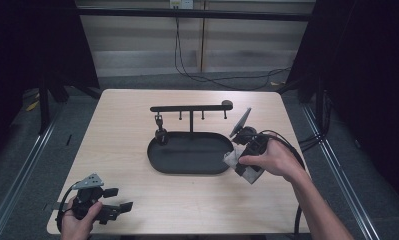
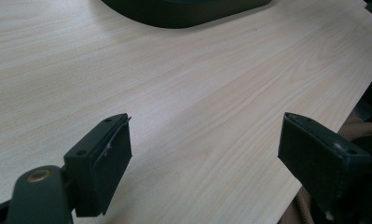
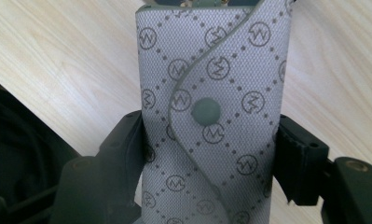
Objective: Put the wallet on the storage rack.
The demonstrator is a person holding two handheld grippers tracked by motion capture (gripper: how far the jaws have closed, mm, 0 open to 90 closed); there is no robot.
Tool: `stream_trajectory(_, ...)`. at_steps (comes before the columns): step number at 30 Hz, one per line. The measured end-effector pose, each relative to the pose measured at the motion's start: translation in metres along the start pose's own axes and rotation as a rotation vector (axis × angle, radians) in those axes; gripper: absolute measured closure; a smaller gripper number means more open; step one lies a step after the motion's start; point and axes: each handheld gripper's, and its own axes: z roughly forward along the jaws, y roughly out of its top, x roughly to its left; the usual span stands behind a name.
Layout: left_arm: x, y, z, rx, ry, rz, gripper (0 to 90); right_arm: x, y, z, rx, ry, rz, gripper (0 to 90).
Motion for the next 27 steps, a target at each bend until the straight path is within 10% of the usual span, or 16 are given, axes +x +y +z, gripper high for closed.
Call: stream_trajectory(27,0.000,0.000,-0.001,0.000,-0.009,-0.003,16.9,-0.022,0.034,0.000,-0.062,0.021,0.086,33.7)
